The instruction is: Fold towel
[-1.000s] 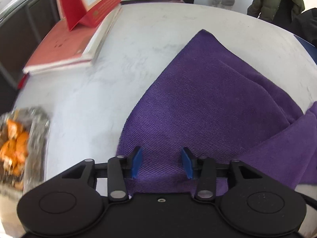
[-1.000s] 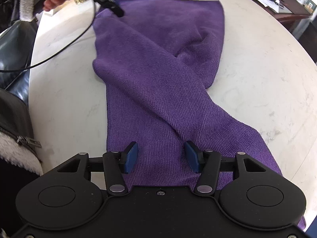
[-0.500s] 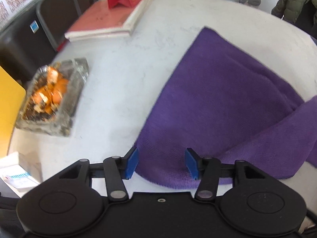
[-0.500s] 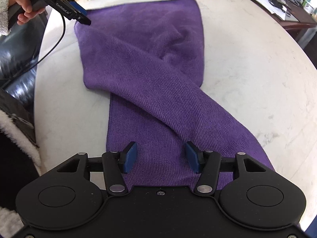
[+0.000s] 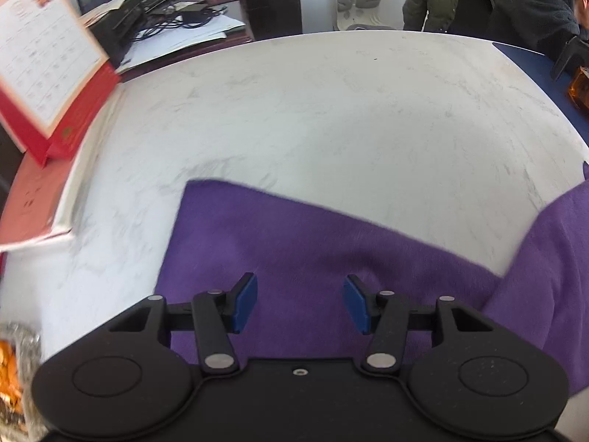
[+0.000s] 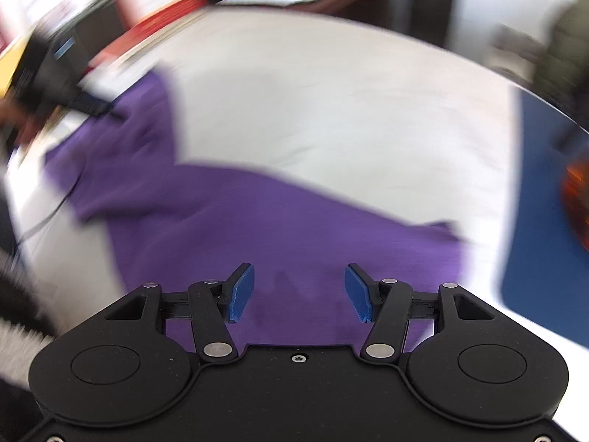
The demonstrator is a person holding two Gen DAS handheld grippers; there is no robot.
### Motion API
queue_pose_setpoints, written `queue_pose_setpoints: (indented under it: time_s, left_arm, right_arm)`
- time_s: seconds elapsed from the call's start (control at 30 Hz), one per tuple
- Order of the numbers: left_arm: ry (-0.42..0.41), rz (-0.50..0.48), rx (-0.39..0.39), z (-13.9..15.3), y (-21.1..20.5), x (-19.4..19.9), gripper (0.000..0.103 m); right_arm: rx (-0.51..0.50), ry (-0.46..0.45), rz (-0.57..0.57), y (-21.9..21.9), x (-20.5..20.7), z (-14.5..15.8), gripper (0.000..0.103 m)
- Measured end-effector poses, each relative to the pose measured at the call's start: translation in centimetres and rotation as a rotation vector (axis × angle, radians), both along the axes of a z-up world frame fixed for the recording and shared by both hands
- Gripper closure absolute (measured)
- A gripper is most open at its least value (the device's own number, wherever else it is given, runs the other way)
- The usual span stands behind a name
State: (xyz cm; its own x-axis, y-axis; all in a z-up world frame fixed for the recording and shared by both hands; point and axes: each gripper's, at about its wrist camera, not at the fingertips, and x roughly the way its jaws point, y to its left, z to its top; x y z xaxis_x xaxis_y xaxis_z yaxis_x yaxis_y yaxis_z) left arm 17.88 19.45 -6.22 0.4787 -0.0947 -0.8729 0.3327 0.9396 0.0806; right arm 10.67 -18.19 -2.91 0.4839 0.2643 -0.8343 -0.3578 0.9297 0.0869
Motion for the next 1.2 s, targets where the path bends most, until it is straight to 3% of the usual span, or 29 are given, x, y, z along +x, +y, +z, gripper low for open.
queue_pose_setpoints:
  time_s: [0.23, 0.37, 0.57, 0.9, 1.0, 1.07, 1.2]
  left_arm:
    - [0.040, 0.007, 0.025, -1.7, -2.3, 1.5, 0.053]
    - [0.060, 0.050, 0.002, -1.8, -1.9, 1.8, 0.052]
    - [0.077, 0.076, -0.010, -1.6, -1.6, 2.0, 0.047]
    - [0.086, 0.072, -0.009, -1.6, -1.4, 2.1, 0.041]
    - [0.085, 0.071, -0.010, -1.6, -1.3, 2.1, 0.039]
    - [0.084, 0.072, -0.014, -1.7, -1.2, 2.0, 0.039]
    - [0.079, 0.072, -0.018, -1.7, -1.2, 2.0, 0.039]
  right_arm:
    - [-0.059, -0.084, -0.144, -4.3, 5.3, -1.2, 0.050]
    - [-0.122, -0.084, -0.127, -4.7, 7.3, -2.8, 0.057]
    - [-0.128, -0.028, -0.058, -4.2, 7.9, -4.7, 0.060]
    - [-0.126, 0.031, 0.016, -3.5, 7.8, -5.4, 0.066]
    - [-0.102, 0.052, 0.033, -3.5, 8.2, -5.5, 0.079]
    - [-0.096, 0.057, 0.047, -3.3, 8.2, -5.5, 0.099]
    - [-0.094, -0.004, 0.014, -3.3, 7.6, -4.6, 0.099]
